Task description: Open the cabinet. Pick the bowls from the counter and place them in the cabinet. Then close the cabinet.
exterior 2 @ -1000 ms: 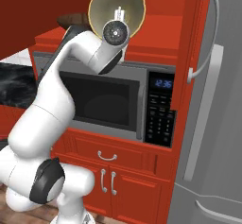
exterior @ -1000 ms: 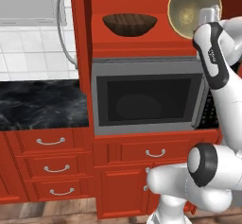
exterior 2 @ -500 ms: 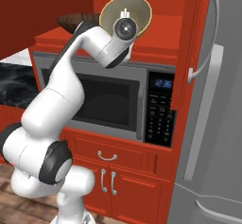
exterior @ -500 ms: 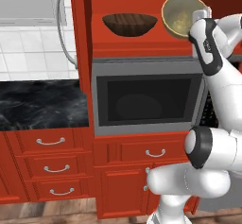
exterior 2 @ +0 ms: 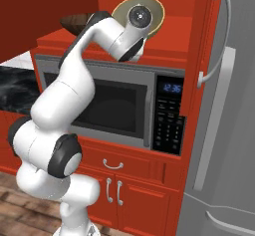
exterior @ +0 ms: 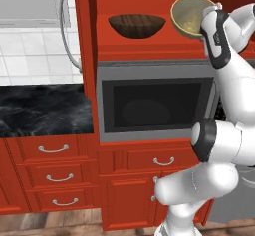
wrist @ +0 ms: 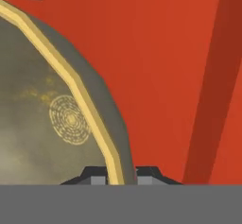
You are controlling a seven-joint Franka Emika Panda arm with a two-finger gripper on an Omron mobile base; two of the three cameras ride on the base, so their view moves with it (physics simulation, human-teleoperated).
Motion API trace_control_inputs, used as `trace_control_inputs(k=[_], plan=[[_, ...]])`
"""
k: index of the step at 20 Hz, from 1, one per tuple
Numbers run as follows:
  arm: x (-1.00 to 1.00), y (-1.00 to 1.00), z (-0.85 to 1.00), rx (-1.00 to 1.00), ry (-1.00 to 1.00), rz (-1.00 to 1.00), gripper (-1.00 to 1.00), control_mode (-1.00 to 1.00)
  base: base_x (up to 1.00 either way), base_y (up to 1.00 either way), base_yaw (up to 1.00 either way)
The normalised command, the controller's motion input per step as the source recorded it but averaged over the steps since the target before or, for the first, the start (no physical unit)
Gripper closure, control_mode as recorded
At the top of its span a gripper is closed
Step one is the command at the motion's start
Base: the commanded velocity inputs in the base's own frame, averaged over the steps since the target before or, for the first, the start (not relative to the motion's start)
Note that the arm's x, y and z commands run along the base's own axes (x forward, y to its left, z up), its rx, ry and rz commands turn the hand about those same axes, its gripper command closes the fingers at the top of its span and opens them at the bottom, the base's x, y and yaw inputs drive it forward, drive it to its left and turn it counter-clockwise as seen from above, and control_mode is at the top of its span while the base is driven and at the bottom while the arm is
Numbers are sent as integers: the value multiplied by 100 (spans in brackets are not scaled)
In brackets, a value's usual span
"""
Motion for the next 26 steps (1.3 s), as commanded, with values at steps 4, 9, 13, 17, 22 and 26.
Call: trace_control_inputs(k=[4,9,13,17,22,26], plan=[[53,-1,-7,0,7,0,100,-100,0,0,0],[67,0,-13,0,-1,3,100,-100,0,0,0],[61,0,-11,0,0,4,100,-100,0,0,0],[62,0,-18,0,0,4,100,-100,0,0,0],[68,0,-18,0,0,2,-100,-100,0,0,0],[34,0,-2,0,-7,0,-100,-100,0,0,0]])
